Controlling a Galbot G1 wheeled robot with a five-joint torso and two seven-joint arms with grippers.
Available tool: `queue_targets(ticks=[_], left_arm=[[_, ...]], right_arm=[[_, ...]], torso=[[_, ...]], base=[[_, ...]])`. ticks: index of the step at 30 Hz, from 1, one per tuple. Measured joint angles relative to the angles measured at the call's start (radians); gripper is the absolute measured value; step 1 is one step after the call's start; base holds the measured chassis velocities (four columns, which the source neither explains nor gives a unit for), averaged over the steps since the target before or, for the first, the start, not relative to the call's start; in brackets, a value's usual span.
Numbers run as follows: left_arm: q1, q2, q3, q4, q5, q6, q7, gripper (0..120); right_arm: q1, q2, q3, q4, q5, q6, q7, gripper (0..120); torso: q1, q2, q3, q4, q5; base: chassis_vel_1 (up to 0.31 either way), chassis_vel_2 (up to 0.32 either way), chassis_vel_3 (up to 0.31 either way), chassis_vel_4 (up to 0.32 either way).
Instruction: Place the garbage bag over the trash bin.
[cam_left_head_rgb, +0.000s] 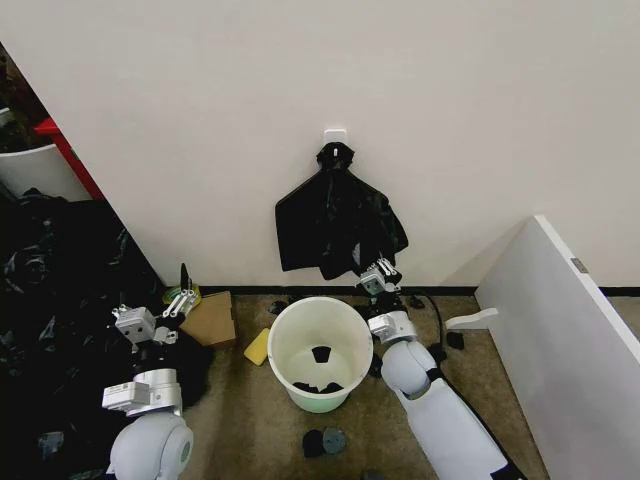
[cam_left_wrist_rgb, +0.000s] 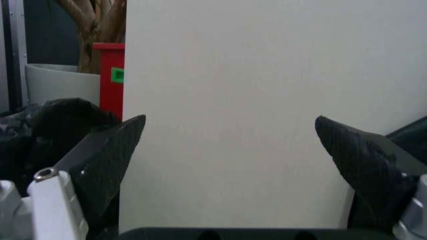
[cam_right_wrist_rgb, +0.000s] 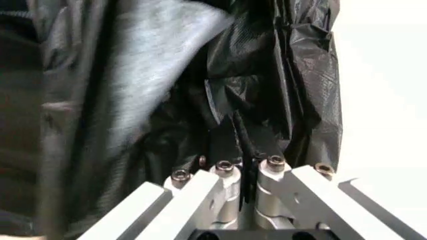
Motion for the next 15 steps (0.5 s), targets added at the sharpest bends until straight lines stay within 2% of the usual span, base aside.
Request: queue_targets(ticks=[10,15], left_arm=[[0.001,0.002,0.001,-0.001,-0.001,0.0,-0.001,100],[0.0,-0.003,0.008,0.0,0.003,-0.001,-0.001,100]], right_arm=[[-0.046,-0.027,-0.009,0.071,0.056,0.034,-0.026,3],[-0.06,-0.037,0.009,0.061,0.035,0.041,-0.035,26]], torso=[[0.0,0.0,0.0,0.0,0.0],[0.0,0.0,0.0,-0.0001,0.0]], base=[[0.0,0.0,0.0,0.0],[0.0,0.0,0.0,0.0]])
